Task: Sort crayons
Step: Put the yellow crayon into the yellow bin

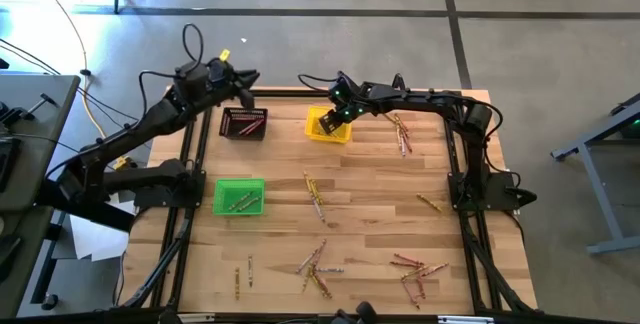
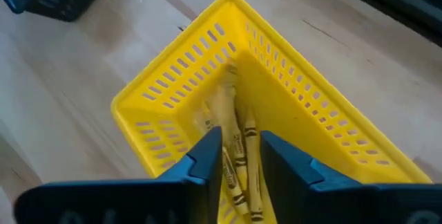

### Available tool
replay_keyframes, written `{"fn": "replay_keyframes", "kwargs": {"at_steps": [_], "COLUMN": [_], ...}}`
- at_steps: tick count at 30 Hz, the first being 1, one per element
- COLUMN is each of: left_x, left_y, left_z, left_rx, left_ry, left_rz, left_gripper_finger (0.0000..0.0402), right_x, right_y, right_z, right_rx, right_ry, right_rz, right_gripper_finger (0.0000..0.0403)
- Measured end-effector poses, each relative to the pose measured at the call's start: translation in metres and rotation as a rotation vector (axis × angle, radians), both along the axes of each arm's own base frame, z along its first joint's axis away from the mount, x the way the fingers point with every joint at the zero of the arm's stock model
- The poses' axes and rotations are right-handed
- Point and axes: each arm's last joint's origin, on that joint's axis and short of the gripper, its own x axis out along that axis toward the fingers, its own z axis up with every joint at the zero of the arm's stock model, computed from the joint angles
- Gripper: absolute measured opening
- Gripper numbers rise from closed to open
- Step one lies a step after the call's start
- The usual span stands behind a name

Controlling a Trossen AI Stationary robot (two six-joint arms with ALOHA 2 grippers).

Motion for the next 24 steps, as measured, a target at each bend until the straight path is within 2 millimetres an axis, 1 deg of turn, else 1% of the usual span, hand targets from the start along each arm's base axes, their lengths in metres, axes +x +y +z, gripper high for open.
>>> {"fn": "replay_keyframes", "kwargs": {"at_steps": [3, 6, 10, 12, 15, 19, 24], "left_x": [-0.004, -0.008, -0.011, -0.012, -0.013, -0.014, -0.013], "left_y": [0.004, 0.007, 0.01, 0.01, 0.011, 0.012, 0.012], "left_z": [0.003, 0.006, 0.009, 0.009, 0.008, 0.008, 0.008], "left_rx": [0.015, 0.011, 0.009, 0.006, 0.008, 0.017, 0.016], "left_ry": [-0.014, -0.011, -0.009, -0.006, -0.005, 0.006, 0.005], "left_rz": [0.028, 0.05, 0.069, 0.073, 0.078, 0.082, 0.081], "left_gripper_finger": [0.0048, 0.0048, 0.0048, 0.0048, 0.0048, 0.0048, 0.0048], "right_x": [-0.004, -0.011, -0.024, -0.032, -0.047, -0.073, -0.098], "right_y": [0.001, 0.001, -0.004, -0.007, -0.016, -0.032, -0.053], "right_z": [0.005, 0.018, 0.03, 0.033, 0.028, 0.01, -0.007], "right_rx": [0.051, 0.079, 0.02, 0.016, 0.049, 0.119, 0.169], "right_ry": [0.051, 0.16, 0.34, 0.404, 0.485, 0.56, 0.57], "right_rz": [-0.028, -0.041, -0.066, -0.076, -0.08, -0.129, -0.156], "right_gripper_finger": [0.0097, 0.0096, 0.0092, 0.009, 0.009, 0.0089, 0.0089]}}
